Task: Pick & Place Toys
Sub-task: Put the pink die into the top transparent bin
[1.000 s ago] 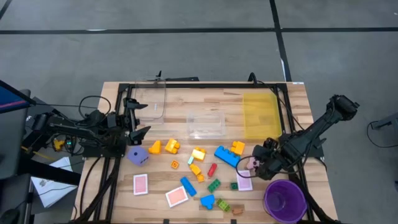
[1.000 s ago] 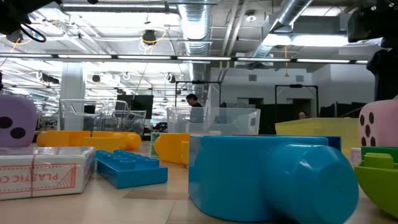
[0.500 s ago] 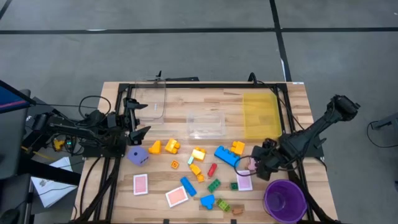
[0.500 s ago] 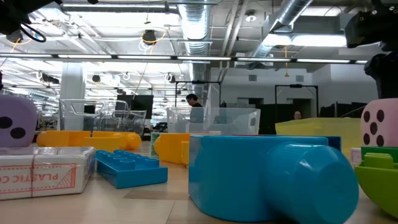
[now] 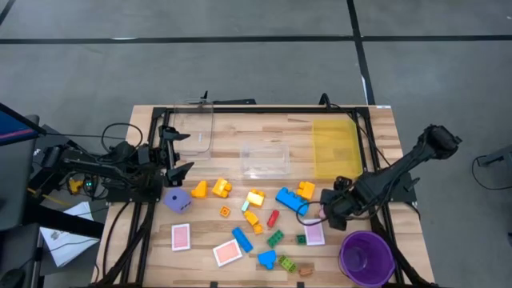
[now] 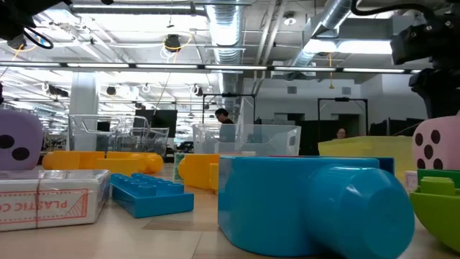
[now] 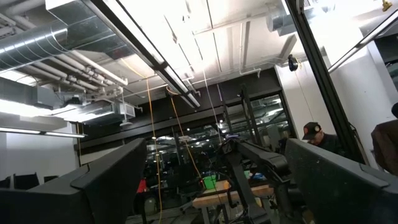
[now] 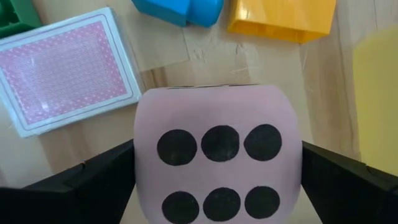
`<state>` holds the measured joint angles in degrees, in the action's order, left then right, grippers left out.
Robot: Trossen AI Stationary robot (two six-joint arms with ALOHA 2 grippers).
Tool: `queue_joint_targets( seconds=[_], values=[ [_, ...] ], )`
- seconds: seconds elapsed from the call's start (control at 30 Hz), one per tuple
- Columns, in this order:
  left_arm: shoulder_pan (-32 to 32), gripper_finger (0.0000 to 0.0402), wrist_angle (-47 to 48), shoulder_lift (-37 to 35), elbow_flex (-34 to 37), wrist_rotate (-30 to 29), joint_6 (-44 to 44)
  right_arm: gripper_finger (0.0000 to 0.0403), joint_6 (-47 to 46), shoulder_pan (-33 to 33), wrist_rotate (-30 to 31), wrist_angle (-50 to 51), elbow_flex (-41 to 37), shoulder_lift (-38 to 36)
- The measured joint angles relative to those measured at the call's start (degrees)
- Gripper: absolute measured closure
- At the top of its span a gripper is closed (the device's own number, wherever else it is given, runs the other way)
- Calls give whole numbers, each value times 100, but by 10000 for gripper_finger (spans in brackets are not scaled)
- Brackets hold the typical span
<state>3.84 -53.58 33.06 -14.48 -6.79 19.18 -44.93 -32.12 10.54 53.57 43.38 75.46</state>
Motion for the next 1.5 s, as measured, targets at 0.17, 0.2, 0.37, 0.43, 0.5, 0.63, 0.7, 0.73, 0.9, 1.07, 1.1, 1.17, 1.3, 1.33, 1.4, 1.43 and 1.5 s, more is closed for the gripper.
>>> queue_joint_targets(
  seconds=[0.17,0.2,0.37,0.43,0.5,0.63,0.7,0.73,0.9,1.07,1.1,1.17,1.3,1.33,1.4,1.43,1.5],
  values=[
    [1,24,0,0,0,-2,0,5,10,0,-2,-88,-14,61],
    [0,24,0,0,0,-1,0,5,-7,0,-1,-95,-15,64],
    [2,24,-2,0,0,0,0,16,-164,33,2,-64,-13,68],
    [0,24,-2,0,0,-2,0,28,-202,33,2,-56,-13,68],
    [2,24,-2,0,0,-2,0,42,-219,33,2,-57,-13,68],
    [1,24,-2,0,0,-1,0,68,-329,33,5,-67,-13,68],
    [2,24,-2,0,0,-2,0,75,-422,19,9,-86,-11,67],
    [1,24,-1,0,0,-2,0,76,-473,-13,16,-94,-14,53],
    [2,24,0,0,0,-2,84,79,-898,-220,119,-117,-5,-181],
    [2,24,130,0,-2,-2,315,80,-1325,-509,554,-227,339,-626],
    [2,24,184,1,-2,-4,419,80,-1370,-578,793,-280,407,-722],
    [2,24,274,60,-2,-2,644,80,-1437,-677,1360,-501,550,-934],
    [70,24,450,409,-2,-13,1513,81,-1304,-791,2633,-1335,640,-1352],
    [108,24,438,566,-2,-17,1737,81,-1145,-788,2948,-1651,640,-1438],
    [197,23,241,948,-2,-23,2165,81,-688,-720,3429,-2319,648,-1537],
    [253,21,62,1148,-2,-47,2357,81,-405,-661,3553,-2686,649,-1549],
    [370,15,-271,1584,-93,-257,2736,81,165,-527,3655,-3354,649,-1526]
  ],
)
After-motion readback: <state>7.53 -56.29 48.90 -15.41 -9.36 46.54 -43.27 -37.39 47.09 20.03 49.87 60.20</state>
